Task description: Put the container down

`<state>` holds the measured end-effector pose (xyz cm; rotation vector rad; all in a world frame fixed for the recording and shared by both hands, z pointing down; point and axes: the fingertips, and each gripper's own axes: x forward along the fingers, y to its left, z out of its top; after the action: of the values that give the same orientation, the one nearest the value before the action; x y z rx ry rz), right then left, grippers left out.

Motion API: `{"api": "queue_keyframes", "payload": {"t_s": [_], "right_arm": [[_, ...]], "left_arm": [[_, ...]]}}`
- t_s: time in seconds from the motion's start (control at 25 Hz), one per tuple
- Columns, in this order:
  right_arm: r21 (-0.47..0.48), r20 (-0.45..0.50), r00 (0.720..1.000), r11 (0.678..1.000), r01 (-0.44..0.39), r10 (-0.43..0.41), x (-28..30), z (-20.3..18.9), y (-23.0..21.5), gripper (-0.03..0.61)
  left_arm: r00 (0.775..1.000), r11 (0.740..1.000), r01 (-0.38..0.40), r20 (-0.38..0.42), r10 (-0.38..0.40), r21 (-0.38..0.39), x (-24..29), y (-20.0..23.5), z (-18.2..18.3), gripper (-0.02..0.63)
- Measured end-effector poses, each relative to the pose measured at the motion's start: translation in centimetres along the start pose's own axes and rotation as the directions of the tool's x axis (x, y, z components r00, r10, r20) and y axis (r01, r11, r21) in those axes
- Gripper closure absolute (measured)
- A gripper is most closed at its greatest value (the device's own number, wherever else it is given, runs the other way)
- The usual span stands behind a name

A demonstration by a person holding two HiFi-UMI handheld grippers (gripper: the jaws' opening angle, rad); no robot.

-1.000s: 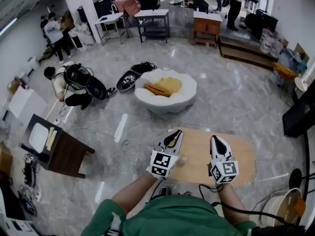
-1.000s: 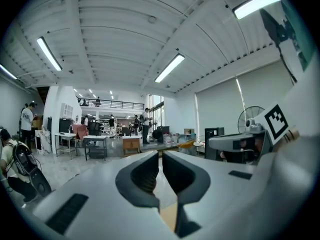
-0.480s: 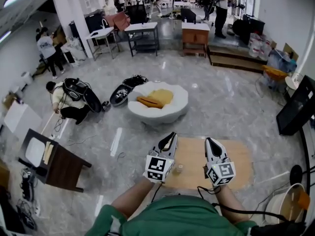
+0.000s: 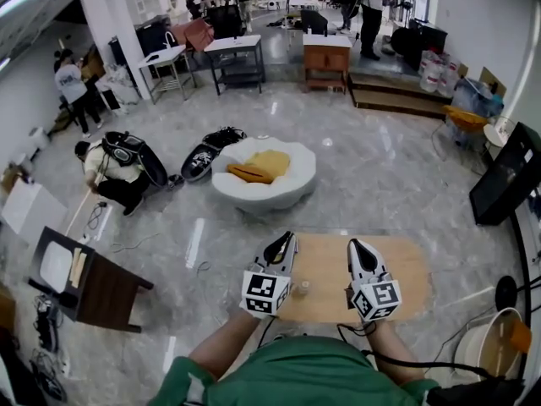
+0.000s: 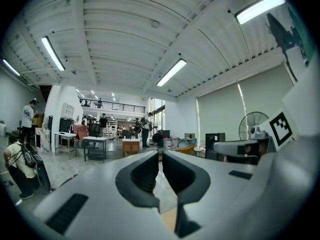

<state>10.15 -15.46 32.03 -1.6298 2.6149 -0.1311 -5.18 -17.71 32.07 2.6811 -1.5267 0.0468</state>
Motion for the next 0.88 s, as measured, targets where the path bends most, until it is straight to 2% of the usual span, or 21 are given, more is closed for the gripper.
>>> {"api": "queue_keyframes", "payload": {"t_s": [0.88], "right_arm": [[-0.03, -0.012, 1.0, 0.999, -0.015, 0.015, -1.3, -0.4, 1.0, 0.557]], "left_arm": [[1.0, 1.0, -0.01, -0.013, 0.01, 0.007, -1.3, -0.8, -0.7, 0.575]]}}
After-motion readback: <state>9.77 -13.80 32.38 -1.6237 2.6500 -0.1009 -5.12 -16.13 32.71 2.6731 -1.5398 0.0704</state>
